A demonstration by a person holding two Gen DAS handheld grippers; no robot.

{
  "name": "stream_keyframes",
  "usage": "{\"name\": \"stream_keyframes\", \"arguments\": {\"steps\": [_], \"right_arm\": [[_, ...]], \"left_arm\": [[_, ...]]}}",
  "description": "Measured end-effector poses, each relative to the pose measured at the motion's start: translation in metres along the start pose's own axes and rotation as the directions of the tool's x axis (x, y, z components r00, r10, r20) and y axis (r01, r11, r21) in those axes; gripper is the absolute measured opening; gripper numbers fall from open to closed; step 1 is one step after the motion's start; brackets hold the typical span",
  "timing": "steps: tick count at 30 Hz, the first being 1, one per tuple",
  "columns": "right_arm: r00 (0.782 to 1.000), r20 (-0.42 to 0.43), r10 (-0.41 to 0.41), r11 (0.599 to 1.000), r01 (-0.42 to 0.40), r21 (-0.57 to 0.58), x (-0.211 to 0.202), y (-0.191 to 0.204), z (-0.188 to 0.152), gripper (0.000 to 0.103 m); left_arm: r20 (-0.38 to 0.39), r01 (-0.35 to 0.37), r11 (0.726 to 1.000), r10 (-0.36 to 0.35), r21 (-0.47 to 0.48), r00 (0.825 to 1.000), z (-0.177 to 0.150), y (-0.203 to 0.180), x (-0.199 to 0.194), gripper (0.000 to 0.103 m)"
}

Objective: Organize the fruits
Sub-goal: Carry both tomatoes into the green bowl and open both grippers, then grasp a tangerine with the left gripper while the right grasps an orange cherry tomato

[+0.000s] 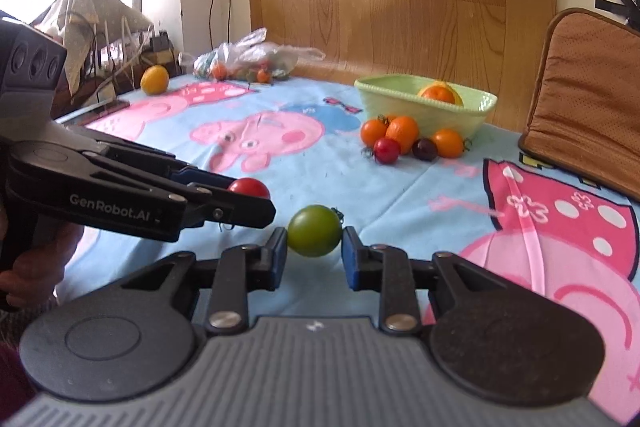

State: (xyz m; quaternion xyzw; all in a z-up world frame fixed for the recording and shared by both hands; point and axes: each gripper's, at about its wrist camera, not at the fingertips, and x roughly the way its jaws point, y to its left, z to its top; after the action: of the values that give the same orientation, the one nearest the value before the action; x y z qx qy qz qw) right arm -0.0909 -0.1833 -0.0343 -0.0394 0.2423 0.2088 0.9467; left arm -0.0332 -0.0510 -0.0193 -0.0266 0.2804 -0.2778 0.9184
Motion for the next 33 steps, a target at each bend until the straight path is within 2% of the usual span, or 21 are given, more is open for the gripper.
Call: {"name": "stream_keyframes", "arguments": {"steps": [6, 9, 12, 16, 19, 20, 21, 24, 28, 30, 33], "right_arm": [[0.995, 0.093, -0.044, 0.999, 0.043, 0.016, 0.03, -0.033, 0.045, 0.032], [0.986, 0.144, -0.08, 0.997, 0.077, 0.03, 0.051, -0.059, 0.073, 0.032], [0.984, 0.144, -0.106, 0.992, 0.094, 0.09, 0.079, -0.095, 0.093, 0.032], [0.979, 0.115, -0.17, 0.981, 0.157, 0.116, 0.113, -0.131, 0.099, 0.032], [0.979, 0.083, -0.188, 0.977, 0.178, 0.114, 0.135, -0.144, 0.096, 0.033], [0.978, 0.077, -0.191, 0.976, 0.181, 0.121, 0.141, -0.148, 0.094, 0.033], [0.977, 0.086, -0.193, 0.974, 0.181, 0.133, 0.143, -0.152, 0.094, 0.033], [0.975, 0.112, -0.192, 0.973, 0.174, 0.155, 0.134, -0.151, 0.095, 0.034], [0.97, 0.14, -0.198, 0.975, 0.181, 0.126, 0.112, -0.14, 0.099, 0.034], [0.974, 0.142, -0.178, 0.977, 0.157, 0.142, 0.096, -0.133, 0.093, 0.034], [0.984, 0.114, -0.136, 0.981, 0.118, 0.152, 0.078, -0.12, 0.077, 0.034]], "left_arm": [[0.048, -0.046, 0.998, 0.044, 0.049, 0.998, 0.074, 0.017, 0.033, 0.031], [0.055, -0.072, 0.996, 0.069, 0.06, 0.996, 0.113, 0.028, 0.067, 0.031], [0.044, -0.098, 0.994, 0.096, 0.043, 0.994, 0.14, 0.041, 0.106, 0.031], [-0.006, -0.137, 0.99, 0.137, 0.024, 0.991, 0.154, 0.056, 0.153, 0.031], [-0.039, -0.171, 0.985, 0.172, 0.036, 0.984, 0.154, 0.062, 0.177, 0.031], [-0.044, -0.179, 0.983, 0.181, 0.04, 0.982, 0.154, 0.064, 0.182, 0.037], [-0.046, -0.187, 0.982, 0.188, 0.04, 0.981, 0.155, 0.064, 0.184, 0.038], [-0.015, -0.203, 0.979, 0.204, 0.024, 0.979, 0.154, 0.065, 0.174, 0.038], [0.035, -0.199, 0.98, 0.2, -0.023, 0.979, 0.15, 0.065, 0.133, 0.038], [0.055, -0.197, 0.98, 0.199, -0.039, 0.979, 0.138, 0.064, 0.106, 0.038], [0.042, -0.197, 0.978, 0.2, -0.075, 0.979, 0.11, 0.064, 0.073, 0.038]]}}
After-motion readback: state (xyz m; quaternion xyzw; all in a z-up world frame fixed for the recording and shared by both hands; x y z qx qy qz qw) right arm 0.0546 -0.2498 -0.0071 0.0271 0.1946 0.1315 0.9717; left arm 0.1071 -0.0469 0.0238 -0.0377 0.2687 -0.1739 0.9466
